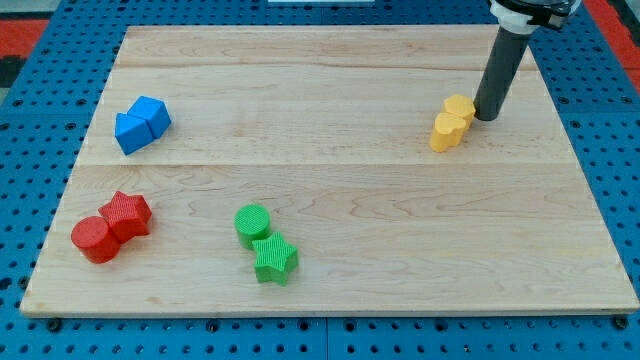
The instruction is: Point at bottom left
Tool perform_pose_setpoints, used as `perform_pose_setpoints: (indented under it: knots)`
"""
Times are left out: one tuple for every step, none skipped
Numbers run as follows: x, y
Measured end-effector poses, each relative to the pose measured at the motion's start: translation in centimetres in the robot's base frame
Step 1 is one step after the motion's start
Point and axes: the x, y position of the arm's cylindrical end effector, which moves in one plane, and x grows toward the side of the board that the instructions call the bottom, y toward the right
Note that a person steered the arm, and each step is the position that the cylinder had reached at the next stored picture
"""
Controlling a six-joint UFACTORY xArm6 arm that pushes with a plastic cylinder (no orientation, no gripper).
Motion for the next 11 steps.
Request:
perform_pose_setpoints:
  knots:
    - [0.3,-0.5]
    - [3.6,0.2]
    - [9.2,-1.8]
    - [9.2,-13.7]
    - [7.3,-23.0]
    - [6.8,-29.2]
    - [14.2,-31.4]
    - [18.1,-36.6]
    - [24.3,-38.9]
    - [24.8,-44.9]
    - [21.4,-45.9]
